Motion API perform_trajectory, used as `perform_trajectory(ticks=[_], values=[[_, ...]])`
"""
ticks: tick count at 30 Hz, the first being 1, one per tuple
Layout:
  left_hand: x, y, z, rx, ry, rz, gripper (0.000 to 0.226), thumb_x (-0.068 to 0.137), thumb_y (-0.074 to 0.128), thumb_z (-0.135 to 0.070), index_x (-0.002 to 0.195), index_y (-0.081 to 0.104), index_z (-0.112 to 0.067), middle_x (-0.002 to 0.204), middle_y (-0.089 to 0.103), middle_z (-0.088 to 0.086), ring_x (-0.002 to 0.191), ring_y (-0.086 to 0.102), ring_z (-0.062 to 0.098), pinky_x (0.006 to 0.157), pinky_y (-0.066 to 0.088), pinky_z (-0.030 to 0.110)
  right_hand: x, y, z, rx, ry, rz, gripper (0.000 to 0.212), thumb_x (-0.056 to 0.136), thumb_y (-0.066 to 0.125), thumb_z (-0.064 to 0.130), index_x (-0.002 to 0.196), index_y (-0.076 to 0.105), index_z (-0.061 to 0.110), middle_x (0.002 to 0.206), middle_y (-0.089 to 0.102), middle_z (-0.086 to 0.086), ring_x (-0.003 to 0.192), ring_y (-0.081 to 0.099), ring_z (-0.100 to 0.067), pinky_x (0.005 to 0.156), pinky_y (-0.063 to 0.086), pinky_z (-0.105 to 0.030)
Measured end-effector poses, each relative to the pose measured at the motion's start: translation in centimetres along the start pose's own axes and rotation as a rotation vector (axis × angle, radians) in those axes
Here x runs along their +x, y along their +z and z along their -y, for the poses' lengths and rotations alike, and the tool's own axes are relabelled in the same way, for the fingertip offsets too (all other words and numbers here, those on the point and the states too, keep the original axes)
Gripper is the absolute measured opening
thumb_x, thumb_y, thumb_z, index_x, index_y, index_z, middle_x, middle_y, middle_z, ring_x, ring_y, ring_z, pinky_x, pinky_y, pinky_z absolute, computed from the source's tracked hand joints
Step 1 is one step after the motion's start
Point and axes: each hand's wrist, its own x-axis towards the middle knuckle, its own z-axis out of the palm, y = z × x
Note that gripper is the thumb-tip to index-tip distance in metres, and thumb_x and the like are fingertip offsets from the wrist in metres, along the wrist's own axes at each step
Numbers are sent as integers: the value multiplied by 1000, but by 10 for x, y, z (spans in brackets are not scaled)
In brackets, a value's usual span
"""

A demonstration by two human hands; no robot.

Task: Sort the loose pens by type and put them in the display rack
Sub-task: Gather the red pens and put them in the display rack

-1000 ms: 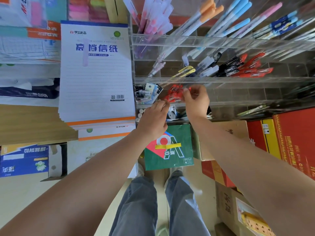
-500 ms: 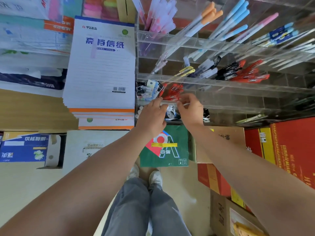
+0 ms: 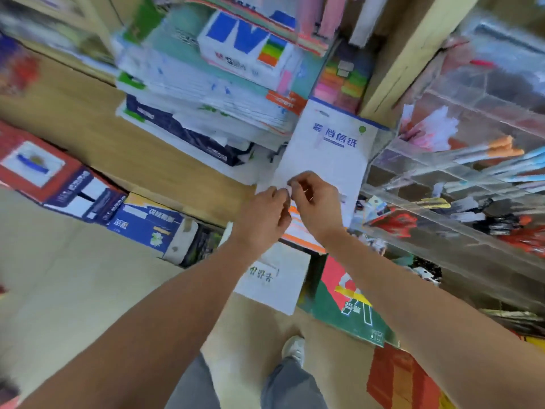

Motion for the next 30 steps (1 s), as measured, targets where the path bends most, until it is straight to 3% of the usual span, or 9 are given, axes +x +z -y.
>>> perform_trajectory(ticks=[4, 7, 10, 15, 21, 30], values=[[-20, -36, 119, 111, -166, 120, 25, 94, 48, -26, 115, 50, -13, 106, 56, 7, 95, 57, 26, 73, 43, 35, 23, 97, 45, -97, 66, 213, 15, 90, 53, 12, 100, 64, 12, 73, 57, 5, 62, 54, -15, 62, 41, -28], [-42, -60, 229, 238, -271, 333, 32, 94, 46, -27, 123, 45, -14, 117, 53, 8, 109, 50, 28, 85, 44, 37, 38, 187, 64, -247, 156, 466, 25, 89, 53, 10, 114, 61, 11, 100, 56, 3, 98, 59, -21, 87, 43, -27], [-62, -83, 330, 232, -316, 369, 39, 94, 49, -26, 132, 44, -16, 128, 51, 7, 119, 46, 27, 91, 40, 37, 51, 269, 90, -402, 178, 621, 34, 91, 55, 20, 125, 54, 18, 120, 55, -3, 108, 56, -23, 93, 46, -34], [-78, -119, 469, 172, -351, 380, 49, 93, 50, -28, 140, 40, -17, 138, 46, 6, 128, 40, 26, 103, 36, 37, 78, 389, 146, -504, 170, 664, 37, 92, 51, 19, 128, 52, 19, 124, 54, -5, 98, 59, -23, 85, 48, -33], [-59, -152, 591, 153, -396, 351, 45, 93, 51, -26, 135, 43, -13, 131, 50, 8, 125, 41, 27, 99, 34, 36, 131, 509, 190, -533, 101, 723, 35, 92, 53, 23, 128, 51, 22, 124, 53, -3, 98, 59, -23, 86, 49, -36], [-1, -181, 768, 212, -450, 363, 63, 95, 46, -37, 149, 22, -18, 149, 34, 6, 139, 28, 27, 115, 20, 40, 243, 676, 242, -573, 32, 788, 46, 91, 53, 19, 137, 45, 16, 137, 45, -8, 122, 49, -27, 96, 39, -33]])
